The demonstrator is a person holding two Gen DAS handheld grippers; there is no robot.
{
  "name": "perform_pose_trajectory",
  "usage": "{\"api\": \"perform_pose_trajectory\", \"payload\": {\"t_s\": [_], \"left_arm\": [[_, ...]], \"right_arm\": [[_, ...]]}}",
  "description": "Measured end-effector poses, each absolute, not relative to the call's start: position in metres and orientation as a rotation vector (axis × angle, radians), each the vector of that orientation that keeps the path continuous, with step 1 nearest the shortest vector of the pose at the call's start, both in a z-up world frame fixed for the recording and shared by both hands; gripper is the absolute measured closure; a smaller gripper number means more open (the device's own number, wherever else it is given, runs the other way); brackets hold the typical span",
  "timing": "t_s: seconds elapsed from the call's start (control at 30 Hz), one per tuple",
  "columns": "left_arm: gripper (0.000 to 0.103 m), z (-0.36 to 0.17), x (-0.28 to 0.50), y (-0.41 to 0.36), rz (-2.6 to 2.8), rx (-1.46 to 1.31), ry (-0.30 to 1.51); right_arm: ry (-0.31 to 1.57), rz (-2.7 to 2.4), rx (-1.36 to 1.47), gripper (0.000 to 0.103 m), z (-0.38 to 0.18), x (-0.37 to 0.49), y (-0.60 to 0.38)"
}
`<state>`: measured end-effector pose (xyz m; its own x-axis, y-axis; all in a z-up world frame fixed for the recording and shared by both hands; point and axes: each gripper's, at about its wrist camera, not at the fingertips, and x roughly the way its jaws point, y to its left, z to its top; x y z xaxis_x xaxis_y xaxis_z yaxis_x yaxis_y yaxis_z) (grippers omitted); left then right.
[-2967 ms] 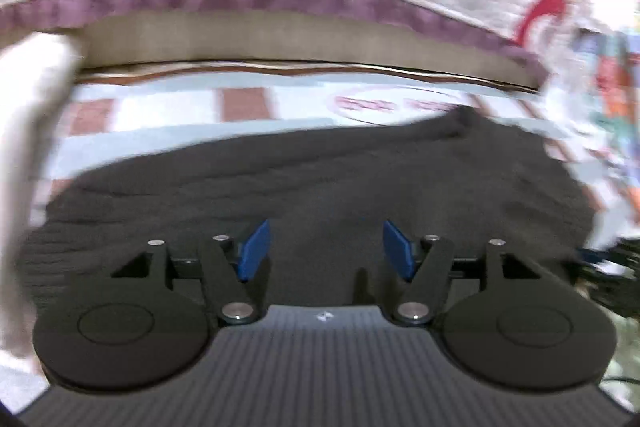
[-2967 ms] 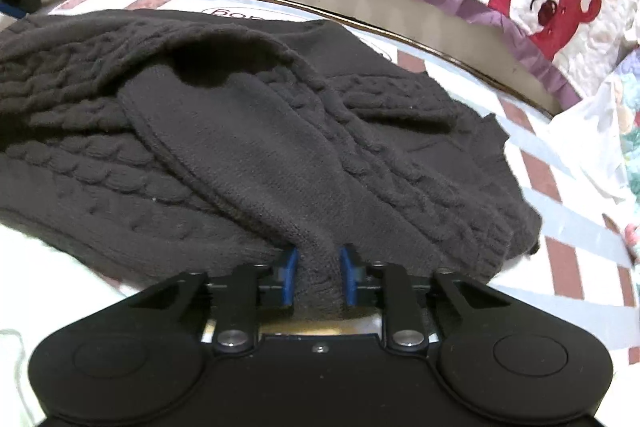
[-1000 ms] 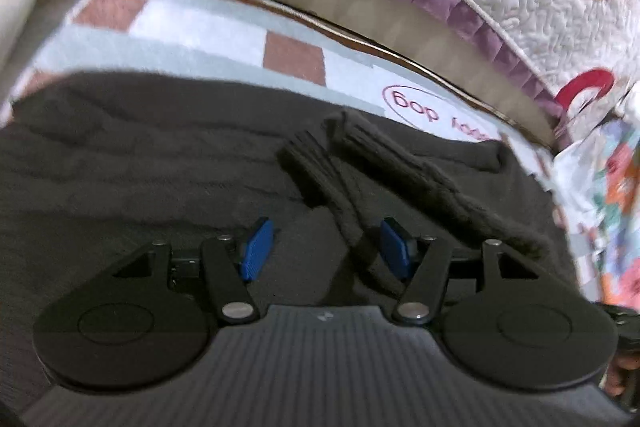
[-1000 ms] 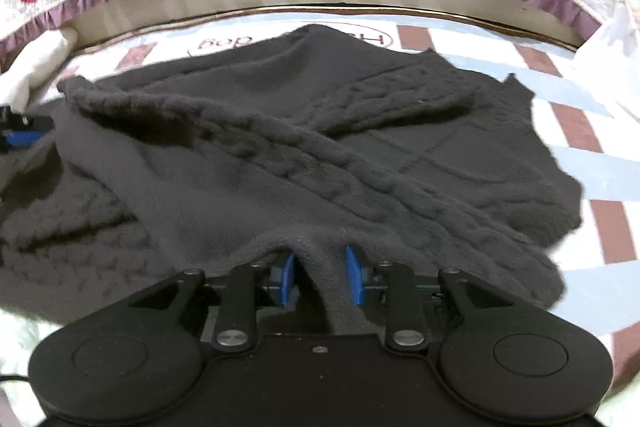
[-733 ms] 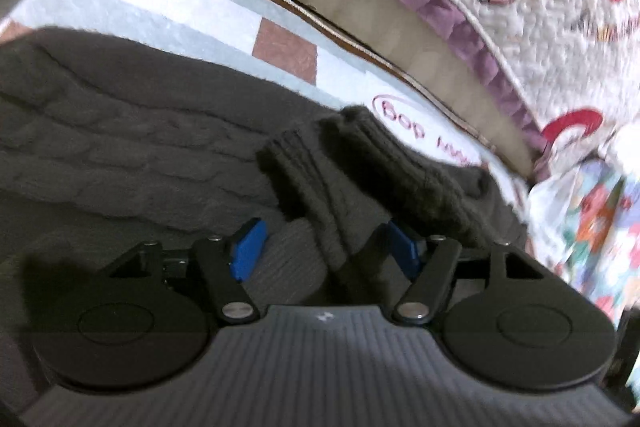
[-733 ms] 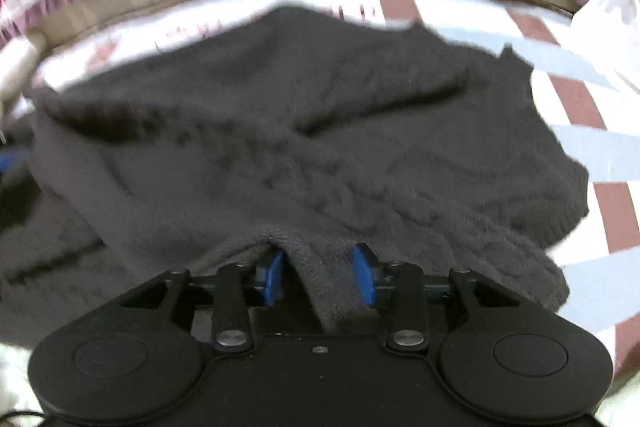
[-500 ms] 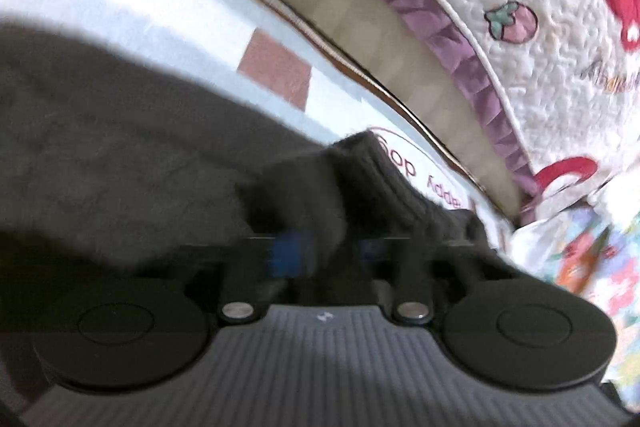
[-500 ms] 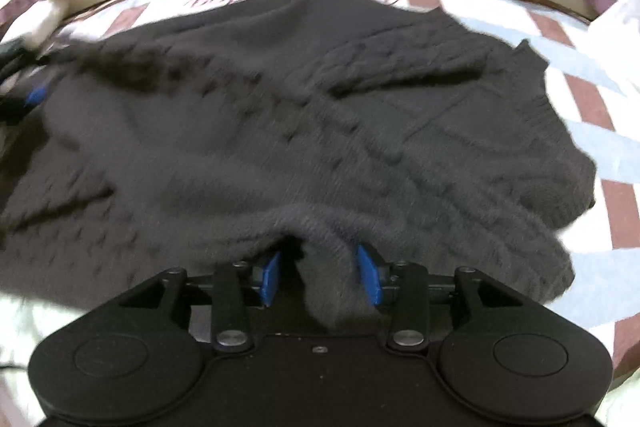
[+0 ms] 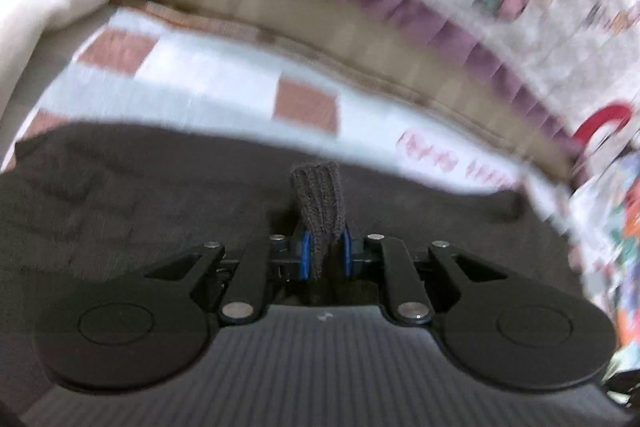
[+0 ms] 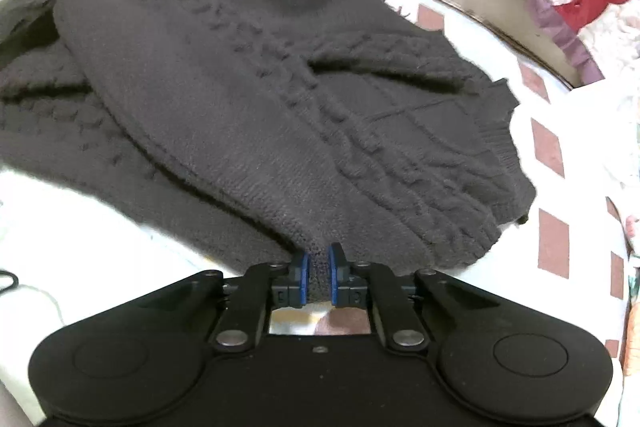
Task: Fold clothes
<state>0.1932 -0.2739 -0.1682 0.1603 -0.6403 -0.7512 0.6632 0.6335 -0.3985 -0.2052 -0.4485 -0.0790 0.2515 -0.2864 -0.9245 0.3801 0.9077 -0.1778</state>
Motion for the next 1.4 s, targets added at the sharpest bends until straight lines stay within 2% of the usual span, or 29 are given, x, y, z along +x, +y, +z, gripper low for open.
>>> {"api": "perform_pose_trajectory", "payload": {"t_s": [0.17, 0.23, 0.27, 0.37, 0.43, 0.5, 0.57, 0.63, 0.67, 0.73, 0.77, 0.8, 0.97, 1.03, 1.17, 1.3, 1.4], "left_arm": [[0.080, -0.162, 0.194, -0.252, -0.917, 0.003, 1.083], [0.065, -0.161, 0.196, -0.240, -0.895, -0.007, 1.107], [0.048, -0.162, 0.199, -0.234, -0.894, -0.015, 1.146], [0.046, -0.166, 0.207, -0.207, -0.908, -0.083, 1.200], [0.046, -0.163, 0.206, -0.195, -0.884, -0.036, 1.172], [0.040, -0.159, 0.201, -0.191, -0.871, 0.032, 1.124], [0.038, -0.160, 0.198, -0.190, -0.894, 0.065, 1.115], [0.036, -0.167, 0.195, -0.196, -0.938, 0.090, 1.143], [0.036, -0.171, 0.193, -0.202, -0.953, 0.113, 1.158], [0.037, -0.174, 0.183, -0.214, -0.967, 0.179, 1.132], [0.045, -0.174, 0.178, -0.220, -0.973, 0.212, 1.109], [0.084, -0.175, 0.173, -0.225, -0.979, 0.246, 1.087], [0.094, -0.157, 0.160, -0.222, -0.888, 0.373, 0.919], [0.094, -0.152, 0.167, -0.215, -0.818, 0.380, 0.876], [0.082, -0.157, 0.183, -0.209, -0.814, 0.310, 0.898], [0.070, -0.134, 0.164, -0.219, -0.934, 0.233, 0.802], [0.062, -0.118, 0.135, -0.233, -1.039, 0.204, 0.748]], "right_arm": [[1.285, -0.411, -0.027, 0.090, -0.094, -0.205, -0.433], [1.285, -0.413, -0.011, 0.090, -0.093, -0.204, -0.437], [1.285, -0.414, -0.002, 0.090, -0.093, -0.203, -0.438], [1.283, -0.418, 0.026, 0.087, -0.093, -0.207, -0.438], [1.246, -0.405, 0.099, 0.078, -0.084, -0.210, -0.440], [1.204, -0.390, 0.174, 0.074, -0.074, -0.213, -0.443], [1.101, -0.367, 0.285, 0.074, -0.053, -0.212, -0.449], [1.009, -0.319, 0.261, 0.073, -0.026, -0.194, -0.442], [0.959, -0.285, 0.229, 0.069, -0.010, -0.182, -0.436], [0.885, -0.213, 0.169, 0.050, 0.014, -0.152, -0.424], [0.862, -0.176, 0.140, 0.049, 0.021, -0.136, -0.417], [0.862, -0.142, 0.119, 0.049, 0.018, -0.122, -0.415], [0.941, -0.088, 0.060, 0.049, -0.040, -0.074, -0.397], [0.969, -0.116, 0.116, 0.049, -0.063, -0.075, -0.403], [1.055, -0.155, 0.359, 0.050, -0.096, -0.087, -0.430], [0.899, -0.185, 0.532, 0.049, -0.063, -0.120, -0.473], [0.779, -0.369, 0.651, 0.048, -0.054, -0.181, -0.515]]}}
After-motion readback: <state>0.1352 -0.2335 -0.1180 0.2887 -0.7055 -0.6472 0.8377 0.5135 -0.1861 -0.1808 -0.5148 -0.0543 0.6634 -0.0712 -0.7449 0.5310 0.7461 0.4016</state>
